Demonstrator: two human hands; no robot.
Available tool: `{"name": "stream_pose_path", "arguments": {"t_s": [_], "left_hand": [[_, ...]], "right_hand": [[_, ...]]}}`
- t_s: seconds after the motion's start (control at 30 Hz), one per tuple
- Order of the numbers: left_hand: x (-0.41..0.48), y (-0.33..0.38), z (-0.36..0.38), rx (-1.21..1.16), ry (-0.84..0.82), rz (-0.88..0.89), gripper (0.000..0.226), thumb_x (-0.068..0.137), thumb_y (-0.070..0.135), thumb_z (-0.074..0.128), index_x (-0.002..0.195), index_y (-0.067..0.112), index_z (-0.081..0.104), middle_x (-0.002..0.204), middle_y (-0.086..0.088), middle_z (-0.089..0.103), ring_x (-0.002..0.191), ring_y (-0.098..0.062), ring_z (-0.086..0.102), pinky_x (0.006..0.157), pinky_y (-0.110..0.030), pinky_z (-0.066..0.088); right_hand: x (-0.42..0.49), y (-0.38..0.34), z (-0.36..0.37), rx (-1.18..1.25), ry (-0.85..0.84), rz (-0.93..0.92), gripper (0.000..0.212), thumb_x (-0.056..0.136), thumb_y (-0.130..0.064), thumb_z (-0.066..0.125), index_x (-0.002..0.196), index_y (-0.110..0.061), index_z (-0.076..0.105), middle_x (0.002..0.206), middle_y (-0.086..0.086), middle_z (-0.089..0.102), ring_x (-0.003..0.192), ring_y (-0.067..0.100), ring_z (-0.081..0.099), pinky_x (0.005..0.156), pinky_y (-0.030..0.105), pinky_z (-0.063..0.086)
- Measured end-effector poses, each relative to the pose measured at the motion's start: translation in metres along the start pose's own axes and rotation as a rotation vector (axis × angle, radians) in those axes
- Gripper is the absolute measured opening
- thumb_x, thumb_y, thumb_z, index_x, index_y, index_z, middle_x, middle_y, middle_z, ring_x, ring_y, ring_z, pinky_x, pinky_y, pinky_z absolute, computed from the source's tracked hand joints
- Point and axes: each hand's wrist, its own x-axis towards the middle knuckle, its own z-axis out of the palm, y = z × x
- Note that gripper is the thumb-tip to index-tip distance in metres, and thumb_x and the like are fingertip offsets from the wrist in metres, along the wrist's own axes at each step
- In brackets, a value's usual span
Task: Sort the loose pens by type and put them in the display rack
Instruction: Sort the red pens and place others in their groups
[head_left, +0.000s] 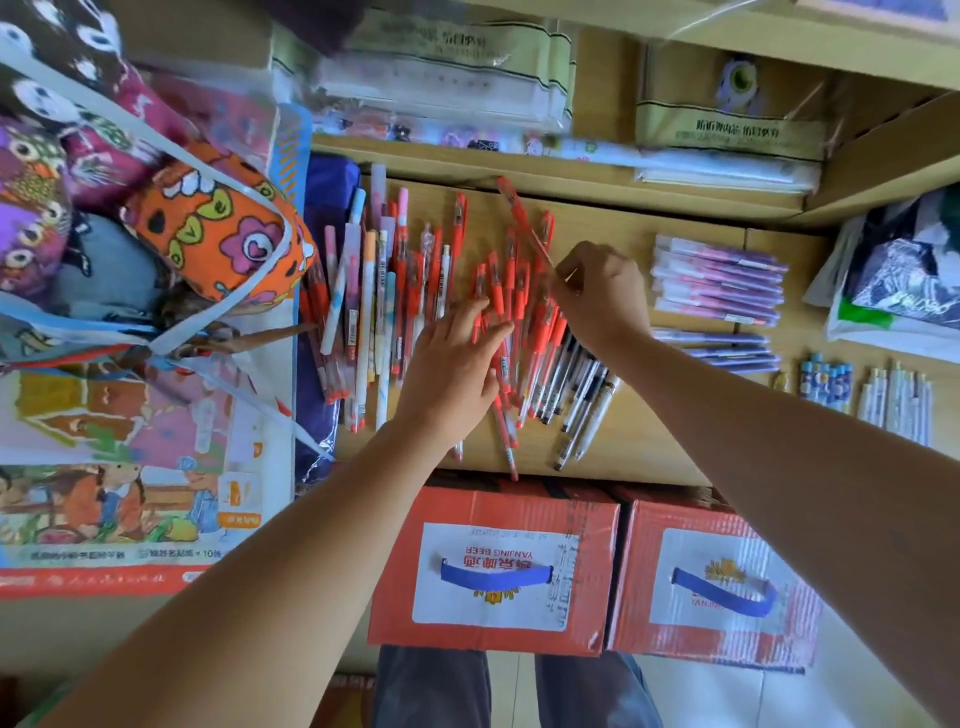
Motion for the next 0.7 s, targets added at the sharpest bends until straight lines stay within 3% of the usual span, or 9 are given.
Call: {"name": "stream_pose_path", "arguments": {"t_s": [0.13, 0.2, 0.33, 0.43, 0.57, 0.63, 0.7], "left_hand": [[-0.001, 0.005, -0.007, -0.031, -0.041, -0.014, 0.055, 0.086, 0.016, 0.062, 0.139, 0.02, 0.046, 0.15, -0.01, 0.032, 0.134, -0.027, 0.04, 0.113, -0.041, 0.033], [-0.004, 0.007, -0.011, -0.048, -0.021, -0.016, 0.051, 0.084, 0.013, 0.063, 0.134, 0.017, 0.05, 0.146, -0.012, 0.037, 0.128, -0.028, 0.046, 0.108, -0.042, 0.038], [-0.019, 0.006, -0.017, -0.035, 0.023, -0.047, 0.04, 0.078, 0.009, 0.066, 0.117, 0.012, 0.06, 0.123, -0.013, 0.05, 0.108, -0.03, 0.055, 0.092, -0.042, 0.049], [-0.035, 0.0, -0.02, -0.035, 0.045, -0.089, 0.03, 0.077, 0.009, 0.067, 0.107, 0.012, 0.063, 0.115, -0.011, 0.053, 0.101, -0.028, 0.056, 0.085, -0.04, 0.05], [-0.062, -0.011, -0.023, 0.039, 0.075, -0.188, 0.034, 0.075, 0.007, 0.067, 0.108, 0.012, 0.063, 0.118, -0.012, 0.052, 0.111, -0.032, 0.05, 0.091, -0.043, 0.044], [-0.073, -0.016, -0.025, 0.087, 0.093, -0.25, 0.042, 0.072, 0.008, 0.067, 0.113, 0.014, 0.061, 0.128, -0.013, 0.049, 0.122, -0.035, 0.043, 0.098, -0.045, 0.039], [-0.08, -0.021, -0.024, 0.089, 0.121, -0.279, 0.051, 0.069, 0.007, 0.067, 0.119, 0.015, 0.059, 0.138, -0.014, 0.044, 0.13, -0.037, 0.037, 0.103, -0.047, 0.037]], "right_hand": [[-0.037, 0.001, -0.003, 0.182, -0.095, 0.059, 0.004, 0.086, -0.017, 0.064, 0.088, -0.014, 0.066, 0.072, -0.001, 0.063, 0.062, 0.01, 0.055, 0.054, 0.018, 0.04], [-0.055, 0.0, -0.002, 0.23, -0.18, 0.105, 0.009, 0.085, -0.014, 0.065, 0.094, -0.014, 0.061, 0.069, -0.004, 0.061, 0.06, 0.01, 0.058, 0.052, 0.016, 0.043], [-0.077, -0.008, 0.003, 0.31, -0.349, 0.183, 0.028, 0.084, -0.017, 0.07, 0.103, -0.016, 0.049, 0.066, 0.002, 0.067, 0.055, 0.017, 0.068, 0.055, 0.03, 0.055], [-0.082, -0.013, 0.005, 0.252, -0.414, 0.192, 0.026, 0.086, -0.02, 0.07, 0.102, -0.016, 0.049, 0.073, 0.004, 0.069, 0.054, 0.016, 0.068, 0.055, 0.034, 0.058], [-0.079, -0.02, 0.007, 0.137, -0.227, -0.013, 0.01, 0.088, -0.013, 0.062, 0.096, -0.016, 0.057, 0.088, -0.001, 0.066, 0.068, 0.014, 0.064, 0.062, 0.036, 0.058], [-0.076, -0.028, 0.012, 0.133, -0.195, -0.186, 0.018, 0.087, -0.015, 0.06, 0.104, -0.019, 0.06, 0.105, -0.002, 0.059, 0.079, 0.015, 0.062, 0.066, 0.037, 0.058], [-0.073, -0.042, 0.019, 0.064, -0.271, -0.325, 0.038, 0.088, -0.019, 0.059, 0.125, -0.024, 0.055, 0.13, -0.002, 0.048, 0.106, 0.019, 0.057, 0.079, 0.037, 0.056]]}}
